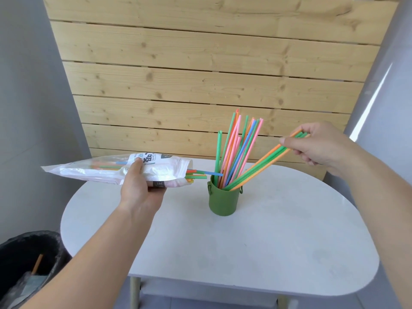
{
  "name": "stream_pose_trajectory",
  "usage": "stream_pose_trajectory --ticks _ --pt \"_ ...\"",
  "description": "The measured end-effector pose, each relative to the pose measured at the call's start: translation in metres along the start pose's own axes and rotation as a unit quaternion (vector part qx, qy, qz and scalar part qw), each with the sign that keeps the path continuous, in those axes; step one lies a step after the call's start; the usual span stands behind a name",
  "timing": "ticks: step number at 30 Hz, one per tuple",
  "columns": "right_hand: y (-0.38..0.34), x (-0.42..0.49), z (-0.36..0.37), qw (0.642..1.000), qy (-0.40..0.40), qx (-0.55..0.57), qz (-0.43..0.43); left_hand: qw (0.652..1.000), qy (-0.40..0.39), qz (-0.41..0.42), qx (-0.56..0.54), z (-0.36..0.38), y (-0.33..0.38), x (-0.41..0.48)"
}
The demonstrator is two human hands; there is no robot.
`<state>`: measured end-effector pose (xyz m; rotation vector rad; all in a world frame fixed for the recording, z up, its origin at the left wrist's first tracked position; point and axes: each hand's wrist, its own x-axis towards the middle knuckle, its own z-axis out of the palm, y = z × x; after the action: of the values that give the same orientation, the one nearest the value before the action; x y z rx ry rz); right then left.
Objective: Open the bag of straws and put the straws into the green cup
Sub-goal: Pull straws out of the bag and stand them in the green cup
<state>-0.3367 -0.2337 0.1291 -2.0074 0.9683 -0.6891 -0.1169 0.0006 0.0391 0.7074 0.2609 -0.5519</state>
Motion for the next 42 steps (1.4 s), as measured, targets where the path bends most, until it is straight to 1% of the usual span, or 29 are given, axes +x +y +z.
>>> stream_pose_trajectory --ticks 2,5,7,9,11,15,22,26,29,32,35,37,38,40,42 --pt "-0.007 0.005 0.013 0.999 0.023 0.027 -0.005 1.000 -0.002 -0.001 -0.001 -0.001 0.000 0.001" --pt "-0.015 0.014 0.037 0.994 0.056 0.094 -0.010 1.000 -0.001 -0.006 -0.002 -0.003 0.000 0.002" --pt "-0.018 0.020 0.053 0.989 0.068 0.132 -0.013 1.000 0.000 -0.003 0.001 -0.004 0.002 0.003" --pt "-0.019 0.027 0.067 0.986 0.076 0.145 -0.022 1.000 0.000 -0.001 0.000 -0.006 0.004 0.004" --pt "-0.018 0.034 0.080 0.987 0.090 0.127 -0.040 1.000 -0.001 0.000 0.002 -0.008 0.006 0.005" --pt "-0.015 0.043 0.100 0.988 0.116 0.054 -0.090 1.000 -0.006 0.004 -0.001 -0.012 0.009 0.008" --pt "-0.017 0.042 0.111 0.979 0.106 -0.039 -0.171 1.000 -0.008 0.007 -0.009 -0.013 0.009 0.012" --pt "-0.017 0.044 0.111 0.976 0.106 -0.069 -0.175 1.000 -0.013 0.008 -0.010 -0.013 0.009 0.012" --pt "-0.017 0.042 0.109 0.981 0.101 -0.064 -0.151 1.000 -0.013 0.007 -0.010 -0.012 0.008 0.011" --pt "-0.017 0.037 0.106 0.983 0.134 -0.042 -0.121 1.000 -0.013 0.004 -0.011 -0.012 0.008 0.011" --pt "-0.021 0.028 0.100 0.976 0.173 -0.001 -0.133 1.000 -0.019 0.002 -0.014 -0.011 0.009 0.009" --pt "-0.025 0.019 0.097 0.972 0.184 0.000 -0.144 1.000 -0.020 0.002 -0.015 -0.010 0.008 0.006" --pt "-0.026 0.013 0.097 0.974 0.173 -0.009 -0.147 1.000 -0.022 0.002 -0.014 -0.009 0.009 0.005" --pt "-0.027 0.000 0.101 0.982 0.121 -0.033 -0.139 0.999 -0.031 0.001 -0.015 -0.007 0.009 0.002" --pt "-0.026 -0.016 0.111 0.992 0.055 -0.053 -0.100 0.999 -0.042 0.003 -0.017 -0.006 0.010 0.000"
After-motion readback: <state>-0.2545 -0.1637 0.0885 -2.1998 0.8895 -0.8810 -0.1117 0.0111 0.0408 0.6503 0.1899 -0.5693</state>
